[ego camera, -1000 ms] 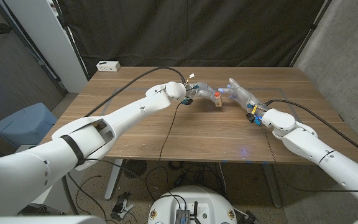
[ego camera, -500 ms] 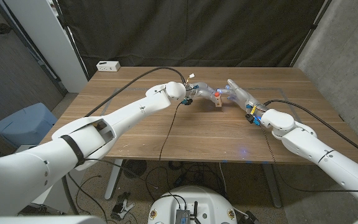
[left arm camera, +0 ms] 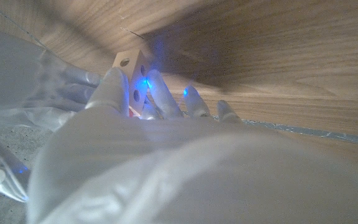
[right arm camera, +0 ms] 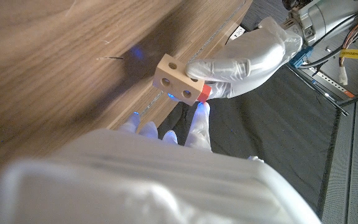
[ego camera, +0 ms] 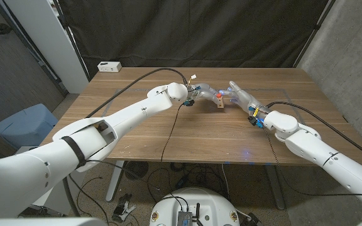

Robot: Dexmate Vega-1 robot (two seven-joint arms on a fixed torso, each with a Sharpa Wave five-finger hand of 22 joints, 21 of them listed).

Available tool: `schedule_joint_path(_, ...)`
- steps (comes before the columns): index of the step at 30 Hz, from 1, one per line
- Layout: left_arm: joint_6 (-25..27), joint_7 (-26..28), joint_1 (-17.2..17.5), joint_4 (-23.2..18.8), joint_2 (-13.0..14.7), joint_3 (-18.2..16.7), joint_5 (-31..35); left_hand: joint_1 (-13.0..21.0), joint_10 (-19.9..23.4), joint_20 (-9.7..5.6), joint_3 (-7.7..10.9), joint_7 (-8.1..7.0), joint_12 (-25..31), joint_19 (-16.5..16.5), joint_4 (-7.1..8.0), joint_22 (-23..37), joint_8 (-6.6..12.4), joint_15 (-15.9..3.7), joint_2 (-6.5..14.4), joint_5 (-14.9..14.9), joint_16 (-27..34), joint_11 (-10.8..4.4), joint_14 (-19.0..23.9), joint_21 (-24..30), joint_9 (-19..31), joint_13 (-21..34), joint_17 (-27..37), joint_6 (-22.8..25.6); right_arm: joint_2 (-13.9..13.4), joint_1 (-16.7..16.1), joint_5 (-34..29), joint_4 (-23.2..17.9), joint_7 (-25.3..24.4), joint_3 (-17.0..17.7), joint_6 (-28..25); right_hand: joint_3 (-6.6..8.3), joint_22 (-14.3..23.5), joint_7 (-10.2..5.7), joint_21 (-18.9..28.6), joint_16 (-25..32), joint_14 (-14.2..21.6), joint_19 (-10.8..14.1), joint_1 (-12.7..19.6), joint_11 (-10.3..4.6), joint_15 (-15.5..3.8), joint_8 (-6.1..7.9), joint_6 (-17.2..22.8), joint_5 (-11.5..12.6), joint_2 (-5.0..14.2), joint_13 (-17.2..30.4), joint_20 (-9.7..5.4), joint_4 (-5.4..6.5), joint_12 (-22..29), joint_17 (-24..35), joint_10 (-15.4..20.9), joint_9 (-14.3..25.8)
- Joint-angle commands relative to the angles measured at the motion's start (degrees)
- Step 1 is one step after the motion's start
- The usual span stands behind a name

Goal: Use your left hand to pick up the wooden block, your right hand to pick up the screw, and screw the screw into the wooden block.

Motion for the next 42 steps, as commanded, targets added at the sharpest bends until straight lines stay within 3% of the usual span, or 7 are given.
schedule_joint_path(1,-0.2,0.1,0.1,0.2,0.0,-0.2,-0.2,0.0,0.3,0.13,0.36,1.18,-0.2,0.3,0.31,0.2,0.39,-2.64,0.6,0.3,0.2,-0.02,0.2,0.2,0.1,0.2,0.2,1.6,-0.7,-1.4,0.3,-2.0,-1.3,0.6,-0.9,-0.23,0.0,-0.03,0.2,-0.1,-8.6,0.1,0.4,0.11,0.16,0.31,0.3,0.4,1.28,0.2,-0.09,0.11,0.0,0.1,-2.4,0.3)
schedule_joint_path(42,-1.3,-0.3,-0.5,1.8,-0.7,0.1,-0.2,0.1,0.3,0.1,0.38,1.21,-0.2,0.3,0.22,0.2,0.34,-2.69,0.5,0.3,0.2,-0.01,0.2,0.2,0.1,0.2,0.2,1.5,-2.4,-5.2,0.7,-6.5,-3.3,2.0,-1.2,-0.47,0.0,-0.04,0.2,0.0,-8.3,0.3,0.6,0.08,-0.1,0.46,0.8,0.6,1.54,0.2,-0.2,0.06,0.1,0.1,-2.1,0.3)
